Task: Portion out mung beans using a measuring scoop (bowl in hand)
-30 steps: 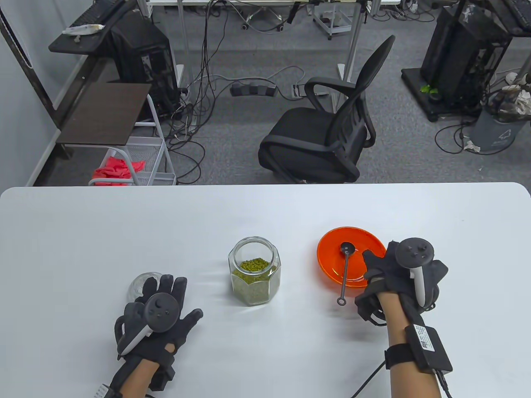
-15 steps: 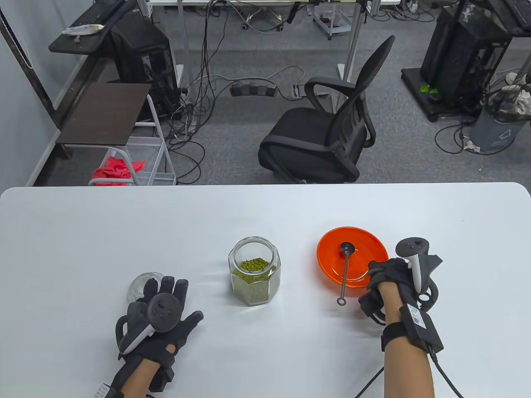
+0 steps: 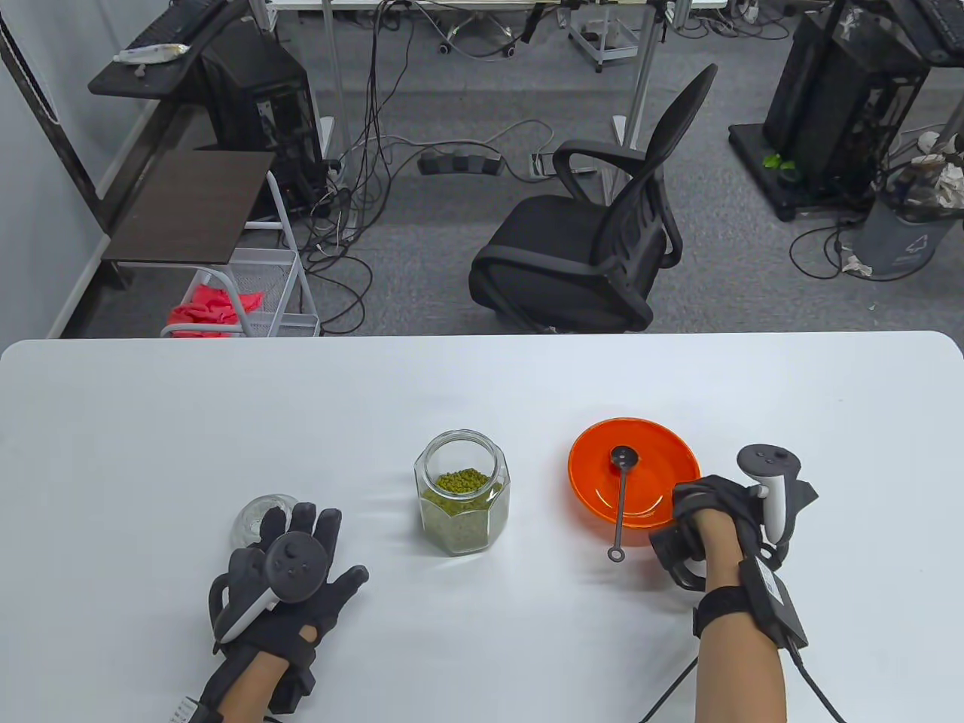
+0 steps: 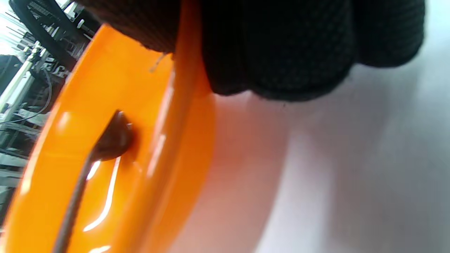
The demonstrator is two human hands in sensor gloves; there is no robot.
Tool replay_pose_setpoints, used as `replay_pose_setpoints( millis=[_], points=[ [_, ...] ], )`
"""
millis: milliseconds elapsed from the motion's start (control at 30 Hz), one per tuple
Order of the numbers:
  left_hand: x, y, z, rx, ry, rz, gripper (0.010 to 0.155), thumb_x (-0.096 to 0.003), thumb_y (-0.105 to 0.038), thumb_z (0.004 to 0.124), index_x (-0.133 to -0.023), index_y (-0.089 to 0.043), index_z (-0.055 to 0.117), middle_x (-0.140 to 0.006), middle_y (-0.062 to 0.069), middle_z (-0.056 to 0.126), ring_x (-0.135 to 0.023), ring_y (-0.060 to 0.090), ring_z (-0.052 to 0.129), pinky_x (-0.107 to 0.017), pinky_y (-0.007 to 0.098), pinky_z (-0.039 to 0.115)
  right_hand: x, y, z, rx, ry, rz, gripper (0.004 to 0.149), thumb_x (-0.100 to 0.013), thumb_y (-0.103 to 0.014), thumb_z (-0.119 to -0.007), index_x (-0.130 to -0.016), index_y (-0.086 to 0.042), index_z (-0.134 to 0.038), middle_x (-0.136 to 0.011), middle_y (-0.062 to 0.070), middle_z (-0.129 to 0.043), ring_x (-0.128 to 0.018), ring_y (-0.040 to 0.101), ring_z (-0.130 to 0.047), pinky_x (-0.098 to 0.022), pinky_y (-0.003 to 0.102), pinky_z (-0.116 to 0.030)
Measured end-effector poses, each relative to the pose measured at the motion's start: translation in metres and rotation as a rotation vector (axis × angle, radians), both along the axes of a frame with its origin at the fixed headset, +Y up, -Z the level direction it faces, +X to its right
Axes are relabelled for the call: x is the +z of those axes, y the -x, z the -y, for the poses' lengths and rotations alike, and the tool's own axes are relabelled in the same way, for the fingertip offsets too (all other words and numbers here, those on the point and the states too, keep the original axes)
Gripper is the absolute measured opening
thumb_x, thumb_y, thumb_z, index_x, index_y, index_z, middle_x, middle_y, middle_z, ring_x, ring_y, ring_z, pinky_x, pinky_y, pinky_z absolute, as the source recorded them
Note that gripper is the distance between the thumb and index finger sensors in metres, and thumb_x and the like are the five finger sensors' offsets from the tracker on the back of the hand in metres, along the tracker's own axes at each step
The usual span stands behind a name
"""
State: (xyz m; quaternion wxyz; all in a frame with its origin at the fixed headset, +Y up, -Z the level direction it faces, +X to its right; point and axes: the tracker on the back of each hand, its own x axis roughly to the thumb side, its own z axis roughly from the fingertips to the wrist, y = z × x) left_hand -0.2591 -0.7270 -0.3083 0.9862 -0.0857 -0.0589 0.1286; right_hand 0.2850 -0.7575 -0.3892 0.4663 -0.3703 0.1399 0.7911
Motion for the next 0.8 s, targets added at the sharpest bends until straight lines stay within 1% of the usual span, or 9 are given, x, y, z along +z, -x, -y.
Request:
replay_pose_setpoints(
  millis=[133,300,567,667,800],
  points=[
    [0.000,-0.001,0.001,0.002,0.007,0.006,0.085,-0.0497,-0.068,0.065,-0.116,-0.029,0.029,-0.117,0.007,0.018,-0.110,0.056,0.020,-0.074,0.074,0.039,0.007,0.000,-0.005,0.006,-0.033,-0.015,0.048,-0.046,-0.028,-0.083,-0.081,0.004,-0.076,-0.053,0.020,-0.094,-0.025,0.024,-0.100,-0.033,0.054,-0.082],
    [0.000,-0.003,0.002,0.002,0.013,0.021,0.085,-0.0496,-0.068,0.065,-0.116,-0.029,0.029,-0.117,0.006,0.018,-0.110,0.056,0.020,-0.074,0.074,0.039,0.016,0.004,-0.027,0.007,-0.122,-0.034,0.049,-0.046,-0.029,-0.083,-0.079,0.005,-0.077,-0.050,0.020,-0.095,-0.021,0.022,-0.100,-0.030,0.053,-0.084],
    [0.001,-0.007,0.002,0.007,0.021,0.046,0.085,-0.0497,-0.068,0.065,-0.116,-0.029,0.029,-0.118,0.006,0.018,-0.110,0.056,0.021,-0.074,0.074,0.039,0.028,0.024,-0.087,0.005,-0.278,-0.089,0.048,-0.046,-0.030,-0.082,-0.078,0.006,-0.079,-0.046,0.019,-0.095,-0.017,0.020,-0.099,-0.028,0.052,-0.085],
    [0.001,-0.008,0.001,0.012,0.017,0.056,0.086,-0.0496,-0.068,0.065,-0.116,-0.029,0.028,-0.118,0.006,0.018,-0.111,0.056,0.021,-0.074,0.074,0.040,0.032,0.039,-0.113,-0.006,-0.350,-0.131,0.048,-0.046,-0.030,-0.083,-0.077,0.006,-0.080,-0.044,0.019,-0.096,-0.015,0.019,-0.099,-0.026,0.051,-0.085],
    [0.002,-0.007,-0.004,0.024,0.003,0.063,0.086,-0.0495,-0.069,0.065,-0.116,-0.029,0.028,-0.118,0.006,0.019,-0.111,0.056,0.024,-0.075,0.073,0.043,0.035,0.064,-0.140,0.006,-0.407,-0.208,0.048,-0.047,-0.031,-0.082,-0.076,0.007,-0.081,-0.042,0.018,-0.096,-0.013,0.018,-0.099,-0.025,0.050,-0.086]
  ],
)
